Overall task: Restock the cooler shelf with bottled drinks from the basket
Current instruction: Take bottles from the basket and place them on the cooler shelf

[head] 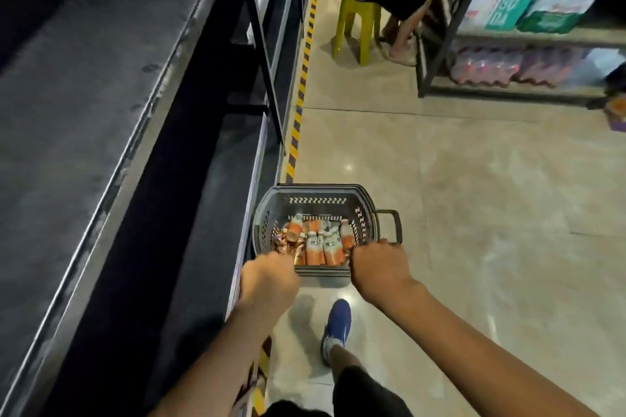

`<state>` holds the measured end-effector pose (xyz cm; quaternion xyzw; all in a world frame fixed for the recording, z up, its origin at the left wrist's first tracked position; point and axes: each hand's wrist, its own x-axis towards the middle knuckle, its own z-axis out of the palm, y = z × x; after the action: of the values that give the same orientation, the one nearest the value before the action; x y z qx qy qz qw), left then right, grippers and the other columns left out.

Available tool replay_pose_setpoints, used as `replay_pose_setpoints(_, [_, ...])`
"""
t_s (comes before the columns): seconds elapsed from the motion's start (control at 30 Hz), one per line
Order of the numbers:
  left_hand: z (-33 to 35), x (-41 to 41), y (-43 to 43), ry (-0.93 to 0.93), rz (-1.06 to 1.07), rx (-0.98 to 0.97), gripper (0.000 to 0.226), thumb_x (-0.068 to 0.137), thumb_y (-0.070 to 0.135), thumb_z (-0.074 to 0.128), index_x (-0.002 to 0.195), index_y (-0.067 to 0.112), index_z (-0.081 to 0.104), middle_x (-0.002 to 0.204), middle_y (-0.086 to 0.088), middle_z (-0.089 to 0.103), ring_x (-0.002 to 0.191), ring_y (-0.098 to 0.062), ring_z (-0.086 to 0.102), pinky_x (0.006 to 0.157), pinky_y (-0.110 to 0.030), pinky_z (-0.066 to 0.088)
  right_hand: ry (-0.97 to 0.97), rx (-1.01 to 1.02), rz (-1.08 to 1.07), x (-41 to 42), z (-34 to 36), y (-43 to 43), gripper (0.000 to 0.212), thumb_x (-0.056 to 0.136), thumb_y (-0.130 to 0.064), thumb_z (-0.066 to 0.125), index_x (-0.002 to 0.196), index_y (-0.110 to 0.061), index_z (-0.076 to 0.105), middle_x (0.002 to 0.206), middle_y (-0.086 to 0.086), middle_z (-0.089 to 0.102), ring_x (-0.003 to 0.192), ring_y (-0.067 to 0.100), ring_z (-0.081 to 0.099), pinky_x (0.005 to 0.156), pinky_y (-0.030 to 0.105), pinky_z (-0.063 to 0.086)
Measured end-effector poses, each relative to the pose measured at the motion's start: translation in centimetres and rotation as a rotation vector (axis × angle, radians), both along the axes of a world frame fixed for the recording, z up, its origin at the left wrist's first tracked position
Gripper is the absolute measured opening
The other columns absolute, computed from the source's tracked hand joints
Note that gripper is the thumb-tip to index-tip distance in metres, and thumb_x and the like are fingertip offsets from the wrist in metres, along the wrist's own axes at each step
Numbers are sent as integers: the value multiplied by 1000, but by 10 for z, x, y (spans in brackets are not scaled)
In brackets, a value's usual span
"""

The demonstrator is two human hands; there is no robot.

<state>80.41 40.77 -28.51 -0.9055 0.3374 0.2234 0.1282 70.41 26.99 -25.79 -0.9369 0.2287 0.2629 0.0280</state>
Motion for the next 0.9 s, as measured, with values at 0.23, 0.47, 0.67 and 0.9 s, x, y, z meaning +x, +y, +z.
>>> replay_pose_setpoints(0.23, [-94,88,-73,110,-93,73,33,95,18,42,123,19,60,120,-7,63,111,-27,59,84,-38,47,169,83,-1,82,-98,-62,35,92,-17,54,127,-15,59,131,12,57,121,28,53,99,37,42])
replay_pose_setpoints(0.47, [-261,157,-119,200,-53,77,25,95,22,42,112,20,61,113,-3,64,103,-23,61,80,-36,46,216,343,-243,148,-276,-91,32,92,-19,53,124,-15,59,128,9,60,117,29,57,96,39,48])
replay_pose_setpoints(0.67, [-418,203,-137,261,64,55,27,96,26,43,111,17,63,112,-4,66,104,-26,63,82,-36,51,123,524,-663,172,-444,-101,29,100,-31,44,113,-15,64,117,12,67,110,31,62,88,34,48])
replay_pose_setpoints(0.9, [-579,242,-152,228,259,-55,31,94,38,50,112,15,64,113,-8,65,104,-29,63,81,-39,52,90,577,-1030,172,-620,-118,45,91,-49,56,122,-17,57,122,10,64,110,29,61,95,41,50])
